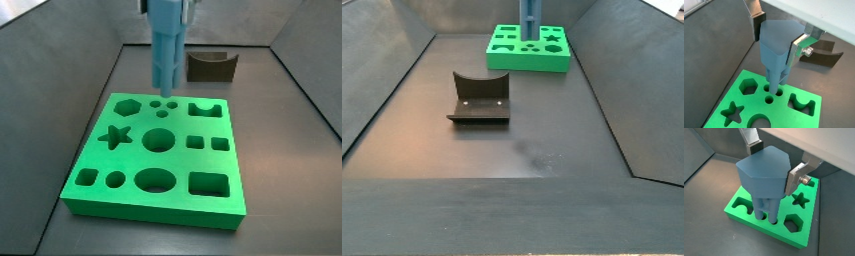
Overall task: Pick up the 3 prong object. Move up. Move to above the board. Insert the 3 prong object.
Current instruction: Insert the 3 prong object.
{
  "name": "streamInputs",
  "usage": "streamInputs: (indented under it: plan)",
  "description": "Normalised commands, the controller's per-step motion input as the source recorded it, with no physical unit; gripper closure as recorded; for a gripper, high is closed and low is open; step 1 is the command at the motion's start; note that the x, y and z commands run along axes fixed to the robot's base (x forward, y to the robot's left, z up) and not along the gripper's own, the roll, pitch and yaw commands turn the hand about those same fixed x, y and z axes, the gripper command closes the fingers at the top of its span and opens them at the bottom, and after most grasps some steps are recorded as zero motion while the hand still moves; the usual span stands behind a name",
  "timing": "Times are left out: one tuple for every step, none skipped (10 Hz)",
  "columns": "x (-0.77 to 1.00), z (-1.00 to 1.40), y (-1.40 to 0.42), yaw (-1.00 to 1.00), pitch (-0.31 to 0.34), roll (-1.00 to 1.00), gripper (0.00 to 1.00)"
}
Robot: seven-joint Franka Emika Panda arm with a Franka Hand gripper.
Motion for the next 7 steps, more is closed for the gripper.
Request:
streamInputs:
  plan:
    - [-0.02, -0.10, 0.00, -0.15, 0.000, 0.01, 1.00]
    - [0.00, -0.07, 0.00, -0.07, 0.000, 0.00, 1.00]
    - [0.00, -0.14, -0.04, -0.10, -0.011, 0.00, 1.00]
    - [0.01, -0.24, -0.10, -0.12, -0.069, 0.00, 1.00]
    - [0.00, -0.19, -0.11, -0.15, -0.083, 0.00, 1.00]
    - [0.00, -0.14, -0.07, -0.17, -0.063, 0.00, 1.00]
    - [0.00, -0.14, -0.05, -0.22, -0.063, 0.00, 1.00]
